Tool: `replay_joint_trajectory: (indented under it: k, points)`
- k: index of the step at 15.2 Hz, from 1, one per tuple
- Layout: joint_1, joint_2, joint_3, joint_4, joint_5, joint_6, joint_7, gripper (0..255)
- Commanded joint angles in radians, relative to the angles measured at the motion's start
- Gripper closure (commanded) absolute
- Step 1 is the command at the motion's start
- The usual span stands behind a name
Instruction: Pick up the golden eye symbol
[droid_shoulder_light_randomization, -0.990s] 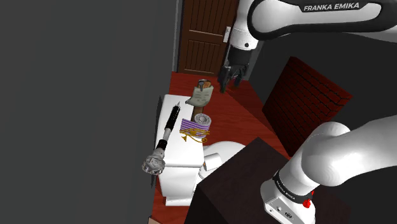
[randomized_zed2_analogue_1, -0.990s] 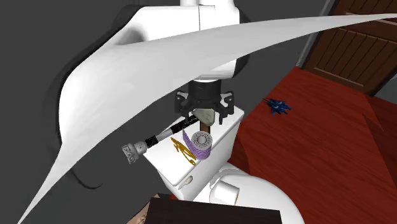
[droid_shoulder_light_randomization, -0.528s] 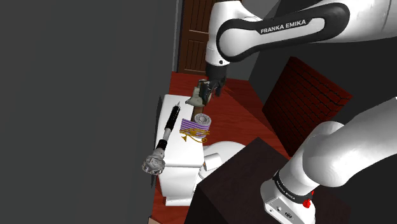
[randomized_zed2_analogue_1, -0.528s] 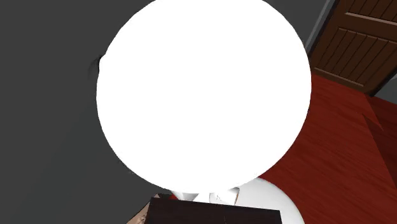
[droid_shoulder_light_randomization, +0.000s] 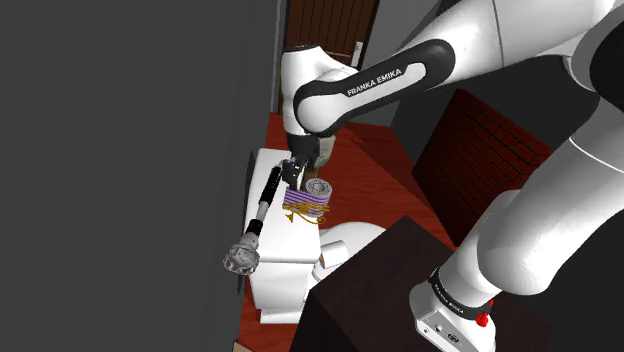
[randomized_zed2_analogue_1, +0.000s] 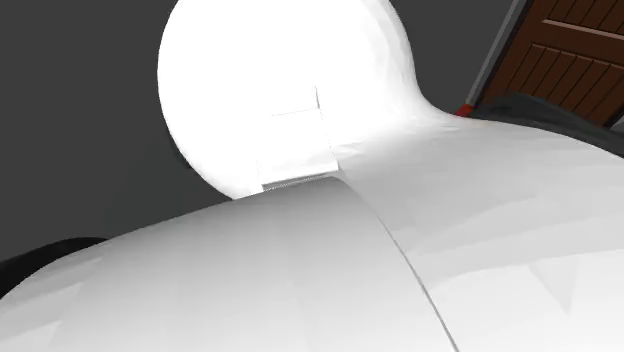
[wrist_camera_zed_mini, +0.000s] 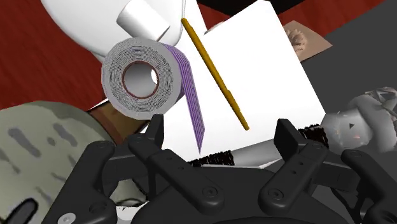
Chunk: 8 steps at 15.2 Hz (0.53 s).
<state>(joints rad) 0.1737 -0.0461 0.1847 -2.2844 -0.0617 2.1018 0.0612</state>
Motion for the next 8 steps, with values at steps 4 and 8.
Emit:
replay_joint_trajectory:
  k: [4, 8]
  points:
    - [0.032, 0.186, 0.028, 0.08, -0.068, 0.063, 0.013, 0]
    - [0.049, 0.277, 0.032, 0.111, -0.104, 0.104, 0.027, 0]
